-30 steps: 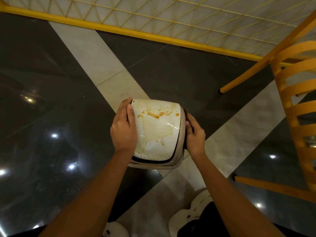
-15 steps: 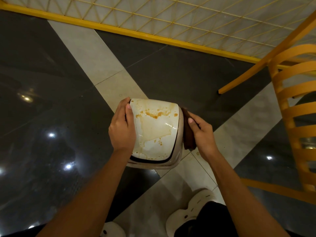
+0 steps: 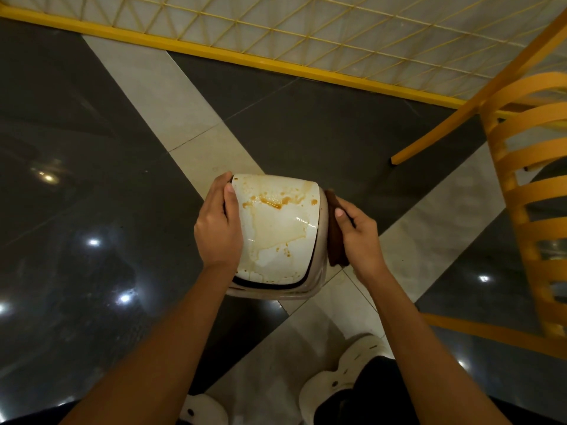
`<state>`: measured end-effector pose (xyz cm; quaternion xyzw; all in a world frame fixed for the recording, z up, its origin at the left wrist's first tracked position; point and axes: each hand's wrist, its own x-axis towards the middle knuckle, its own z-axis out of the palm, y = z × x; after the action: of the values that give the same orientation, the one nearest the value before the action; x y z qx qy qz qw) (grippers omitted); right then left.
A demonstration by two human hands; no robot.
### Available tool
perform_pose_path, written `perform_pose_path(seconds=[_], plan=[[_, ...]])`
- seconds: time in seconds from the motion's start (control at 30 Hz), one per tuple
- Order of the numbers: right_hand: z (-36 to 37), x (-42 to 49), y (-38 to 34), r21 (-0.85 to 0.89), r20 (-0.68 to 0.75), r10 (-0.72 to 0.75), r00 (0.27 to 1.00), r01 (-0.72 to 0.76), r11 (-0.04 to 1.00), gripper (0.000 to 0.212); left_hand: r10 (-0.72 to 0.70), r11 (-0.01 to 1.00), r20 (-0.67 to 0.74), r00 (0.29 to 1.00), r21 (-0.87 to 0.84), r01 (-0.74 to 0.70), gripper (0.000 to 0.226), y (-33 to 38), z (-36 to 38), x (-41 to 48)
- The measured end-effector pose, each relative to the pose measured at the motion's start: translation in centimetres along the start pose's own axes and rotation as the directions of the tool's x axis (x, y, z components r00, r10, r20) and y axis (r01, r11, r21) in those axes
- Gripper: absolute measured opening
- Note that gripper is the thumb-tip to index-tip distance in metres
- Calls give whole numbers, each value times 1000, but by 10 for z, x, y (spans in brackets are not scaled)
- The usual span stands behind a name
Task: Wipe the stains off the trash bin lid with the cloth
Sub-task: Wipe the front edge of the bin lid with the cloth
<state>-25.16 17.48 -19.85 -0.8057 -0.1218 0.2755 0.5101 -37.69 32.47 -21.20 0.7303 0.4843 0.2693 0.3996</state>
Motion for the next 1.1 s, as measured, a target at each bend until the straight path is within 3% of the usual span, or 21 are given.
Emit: perform_pose_path(seconds=[0.1, 0.3, 0.43, 0.57, 0.73, 0.9, 1.1], plan=[[3, 16, -10, -63, 29, 11, 1000, -9, 998, 33, -6, 1000, 6, 1000, -6, 6, 37, -1, 0, -1], [1, -22, -3, -133, -39, -181, 983, 175, 976, 35, 0, 1000, 9, 1000, -7, 0, 38, -1, 0, 0], [3, 0, -10, -182, -6, -115, 993, 112, 977, 35, 3, 1000, 6, 1000, -8, -3, 37, -1, 0, 0], [4, 2, -20, -261, 18, -182, 983, 180, 948, 35, -3, 1000, -2, 1000, -11, 3, 38, -2, 0, -1], [11, -39, -3, -274, -56, -277, 959, 252, 928, 36, -9, 1000, 5, 1000, -20, 9, 38, 1, 0, -1], [12, -15, -19, -247, -60, -220, 974, 199, 948, 35, -10, 1000, 9, 1000, -14, 10, 37, 1, -1, -1], [21, -46, -9, -285, -94, -259, 961, 224, 932, 37, -21, 1000, -1, 1000, -13, 21, 37, 1, 0, -1]])
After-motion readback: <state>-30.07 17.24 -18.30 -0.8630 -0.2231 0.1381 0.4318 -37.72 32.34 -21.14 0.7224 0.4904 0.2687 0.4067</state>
